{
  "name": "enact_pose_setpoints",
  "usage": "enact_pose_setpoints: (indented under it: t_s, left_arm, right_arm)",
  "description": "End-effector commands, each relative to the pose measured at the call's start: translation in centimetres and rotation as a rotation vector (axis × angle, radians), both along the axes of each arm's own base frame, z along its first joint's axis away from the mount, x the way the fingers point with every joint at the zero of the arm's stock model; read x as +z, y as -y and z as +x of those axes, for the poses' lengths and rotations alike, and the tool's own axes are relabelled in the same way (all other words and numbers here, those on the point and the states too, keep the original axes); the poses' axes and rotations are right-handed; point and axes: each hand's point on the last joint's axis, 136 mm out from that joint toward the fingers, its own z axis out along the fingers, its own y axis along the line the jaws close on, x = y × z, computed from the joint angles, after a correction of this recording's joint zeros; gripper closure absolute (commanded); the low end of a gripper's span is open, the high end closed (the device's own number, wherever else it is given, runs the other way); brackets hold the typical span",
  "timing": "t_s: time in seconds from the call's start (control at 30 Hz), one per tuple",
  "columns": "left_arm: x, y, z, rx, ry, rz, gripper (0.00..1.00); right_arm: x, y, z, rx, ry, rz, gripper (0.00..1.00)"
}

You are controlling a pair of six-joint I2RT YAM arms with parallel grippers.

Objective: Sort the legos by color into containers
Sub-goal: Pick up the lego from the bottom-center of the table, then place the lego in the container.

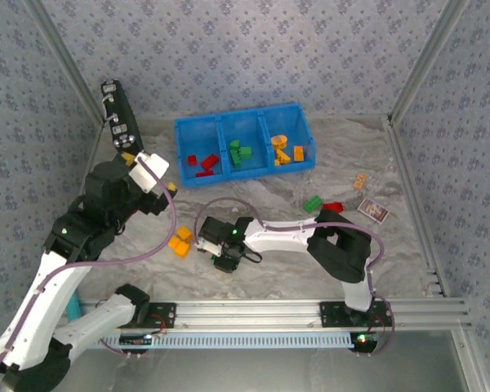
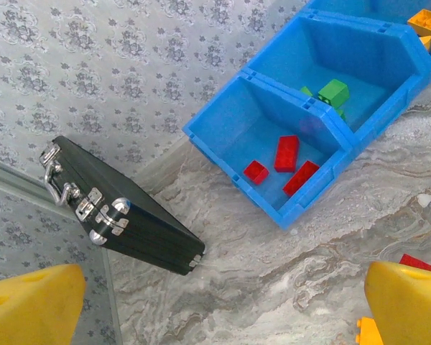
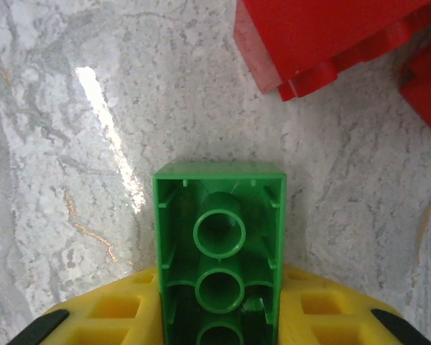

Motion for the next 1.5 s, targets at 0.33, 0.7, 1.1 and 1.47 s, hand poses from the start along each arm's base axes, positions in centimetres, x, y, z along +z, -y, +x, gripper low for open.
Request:
enact_pose_setpoints:
  t_s: [0.33, 0.7, 1.1, 1.47]
  left_arm:
    - [0.9, 0.0, -0.1, -0.001, 0.019, -0.023, 0.0]
    - [0.3, -0.1, -0.1, 0.004, 0.012, -0.013, 0.0]
    - [0.1, -0.5, 0.0, 0.019, 0.017, 0.009, 0.0]
    - [-0.1, -0.6, 0.6, 0.032, 0.011, 0.027, 0.0]
  right_arm:
    - [4.3, 2.7, 5.9, -0.142, 0.004, 0.084, 0.74]
    - [10.3, 6.0, 17.4, -0.4, 0.127, 0.222, 0.76]
    - [11.2, 4.9, 27.3, -0.584, 0.262, 0.222, 0.76]
    - [8.7, 6.0, 32.8, -0.731, 0.262, 0.237, 0.76]
